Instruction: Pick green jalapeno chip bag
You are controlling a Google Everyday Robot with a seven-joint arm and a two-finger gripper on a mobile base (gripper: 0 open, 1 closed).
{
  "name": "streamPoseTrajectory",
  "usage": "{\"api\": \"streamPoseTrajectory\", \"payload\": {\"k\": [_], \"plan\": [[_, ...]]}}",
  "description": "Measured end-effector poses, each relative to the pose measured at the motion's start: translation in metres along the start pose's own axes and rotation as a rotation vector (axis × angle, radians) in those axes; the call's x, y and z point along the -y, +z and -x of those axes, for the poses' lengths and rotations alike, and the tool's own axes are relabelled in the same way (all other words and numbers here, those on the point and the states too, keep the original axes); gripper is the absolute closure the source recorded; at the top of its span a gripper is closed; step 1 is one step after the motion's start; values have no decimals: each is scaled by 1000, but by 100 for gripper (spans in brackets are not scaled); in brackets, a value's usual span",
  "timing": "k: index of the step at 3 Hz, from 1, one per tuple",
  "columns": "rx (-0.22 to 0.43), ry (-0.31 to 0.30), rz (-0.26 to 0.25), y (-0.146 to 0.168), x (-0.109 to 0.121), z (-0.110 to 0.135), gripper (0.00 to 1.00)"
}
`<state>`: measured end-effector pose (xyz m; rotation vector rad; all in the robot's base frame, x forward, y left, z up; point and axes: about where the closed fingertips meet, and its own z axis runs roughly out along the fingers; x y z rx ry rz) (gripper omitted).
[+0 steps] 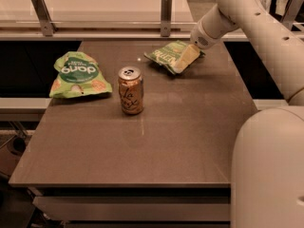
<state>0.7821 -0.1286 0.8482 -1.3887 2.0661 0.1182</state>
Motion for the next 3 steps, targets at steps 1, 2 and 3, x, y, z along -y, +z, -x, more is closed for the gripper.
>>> {"api": "streamPoseTrajectory", "payload": {"k": [1,2,3], "plan": [[36,-7,39,15,-2,11,0],[28,1,76,31,-7,18,18],[27,0,80,35,-8,18,41]]}}
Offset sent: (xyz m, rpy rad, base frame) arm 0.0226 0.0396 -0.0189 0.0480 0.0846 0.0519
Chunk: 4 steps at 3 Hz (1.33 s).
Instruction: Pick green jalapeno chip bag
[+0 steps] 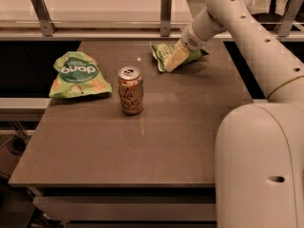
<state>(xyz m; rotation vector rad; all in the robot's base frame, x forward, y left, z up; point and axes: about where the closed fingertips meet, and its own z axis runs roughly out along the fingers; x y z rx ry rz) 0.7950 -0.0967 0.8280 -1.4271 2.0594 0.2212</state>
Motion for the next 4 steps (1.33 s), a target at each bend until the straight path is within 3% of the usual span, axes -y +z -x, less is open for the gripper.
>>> {"api": "streamPoseTrajectory", "payload": {"k": [2,3,4], "plan": [[-1,0,4,0,0,2,88],[-2,-1,9,4,-1,2,100],[-2,-1,9,2,-1,3,100]]}}
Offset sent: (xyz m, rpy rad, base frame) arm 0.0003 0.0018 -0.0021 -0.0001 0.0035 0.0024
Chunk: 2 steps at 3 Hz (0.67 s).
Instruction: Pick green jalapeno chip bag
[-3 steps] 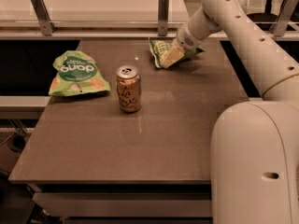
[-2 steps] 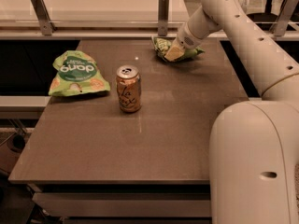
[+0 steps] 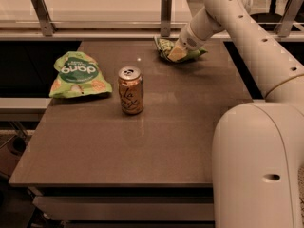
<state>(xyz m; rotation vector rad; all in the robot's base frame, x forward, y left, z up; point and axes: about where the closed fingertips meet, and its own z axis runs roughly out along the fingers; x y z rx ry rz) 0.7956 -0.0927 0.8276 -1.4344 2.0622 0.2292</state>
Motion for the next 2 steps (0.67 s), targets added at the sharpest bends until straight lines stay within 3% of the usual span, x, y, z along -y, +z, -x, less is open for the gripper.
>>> {"api": "streamPoseTrajectory", "payload": {"k": [1,2], "plan": [[0,0,0,0,0,0,100],[13,-39,-41,-24,-1,15,100]]}}
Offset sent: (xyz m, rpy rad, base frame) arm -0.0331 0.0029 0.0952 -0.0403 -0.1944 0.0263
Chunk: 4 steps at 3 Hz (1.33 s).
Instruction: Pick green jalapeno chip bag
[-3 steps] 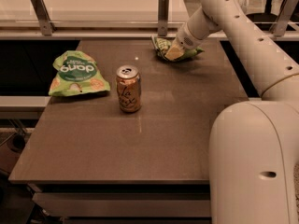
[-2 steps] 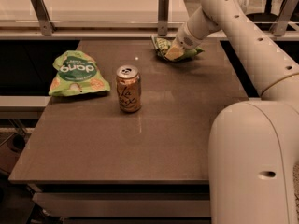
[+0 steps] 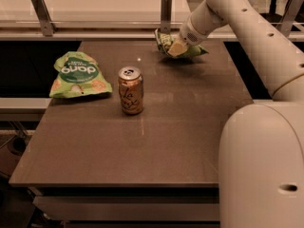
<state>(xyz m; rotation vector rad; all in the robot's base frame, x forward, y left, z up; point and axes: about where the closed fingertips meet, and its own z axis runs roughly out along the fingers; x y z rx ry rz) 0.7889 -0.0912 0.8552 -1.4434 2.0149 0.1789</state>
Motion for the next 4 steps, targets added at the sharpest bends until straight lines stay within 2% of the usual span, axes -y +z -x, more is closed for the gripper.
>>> {"api": "streamPoseTrajectory", "payload": {"k": [2,4], "plan": [[37,-105,-91,-51,-4,41,100],[85,-159,-145,-86,-7,63,100]]}}
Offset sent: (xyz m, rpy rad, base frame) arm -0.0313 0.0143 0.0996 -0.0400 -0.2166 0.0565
